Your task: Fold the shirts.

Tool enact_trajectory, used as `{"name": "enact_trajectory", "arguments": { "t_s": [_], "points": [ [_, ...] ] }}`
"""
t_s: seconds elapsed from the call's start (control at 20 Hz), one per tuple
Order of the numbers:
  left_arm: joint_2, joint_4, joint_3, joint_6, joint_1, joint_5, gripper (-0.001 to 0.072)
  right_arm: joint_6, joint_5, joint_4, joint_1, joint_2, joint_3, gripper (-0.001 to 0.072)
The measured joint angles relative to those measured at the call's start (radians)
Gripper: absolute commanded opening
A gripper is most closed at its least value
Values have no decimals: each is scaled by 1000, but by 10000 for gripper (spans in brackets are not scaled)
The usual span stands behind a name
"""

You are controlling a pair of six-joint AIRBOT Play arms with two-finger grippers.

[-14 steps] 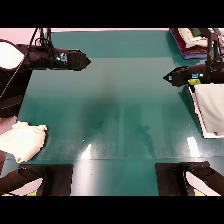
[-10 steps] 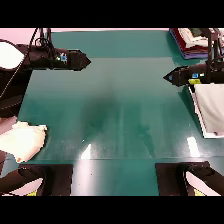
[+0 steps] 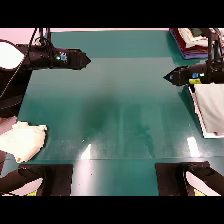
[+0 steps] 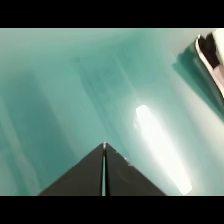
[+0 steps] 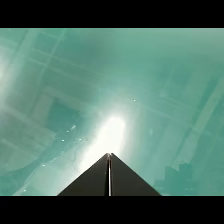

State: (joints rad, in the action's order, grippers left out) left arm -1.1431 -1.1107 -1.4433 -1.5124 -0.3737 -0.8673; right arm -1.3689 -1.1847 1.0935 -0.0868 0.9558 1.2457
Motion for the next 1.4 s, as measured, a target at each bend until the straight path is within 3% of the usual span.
{"name": "enact_trajectory", "arguments": {
  "t_s": [0.15, 0.45, 0.5, 0.55, 0.6, 0.9, 1.0, 1.05, 1.1, 1.15, 1.4],
  "points": [
    [59, -57, -11, 2, 69, -50, 27, 0, -1, 0, 0, 0, 0, 24],
    [287, -387, 124, -17, 286, -368, 33, 0, -3, 0, 0, 0, 0, 23],
    [317, -430, 179, -19, 324, -412, 315, 0, -3, 0, 0, 0, 0, 24],
    [340, -459, 233, -21, 356, -445, 672, 0, -3, 0, 0, 0, 0, 23],
    [356, -482, 291, -23, 384, -469, 707, 0, -3, 0, 0, 0, 0, 23],
    [392, -553, 681, -51, 497, -429, 708, 0, -2, 0, 0, 0, 0, 23],
    [395, -562, 777, -72, 519, -381, 707, 0, -2, 1, 0, 0, 0, 23],
    [396, -569, 813, -87, 528, -363, 616, 0, -1, 1, 0, 0, 0, 23],
    [397, -573, 835, -102, 534, -349, 276, 0, -1, 0, 0, 0, 0, 23],
    [397, -576, 848, -116, 537, -348, 36, 0, 0, 1, 0, 0, 0, 23],
    [400, -555, 715, -148, 546, -372, 24, 0, 9, 0, 0, 0, 34, 23]
  ]
}}
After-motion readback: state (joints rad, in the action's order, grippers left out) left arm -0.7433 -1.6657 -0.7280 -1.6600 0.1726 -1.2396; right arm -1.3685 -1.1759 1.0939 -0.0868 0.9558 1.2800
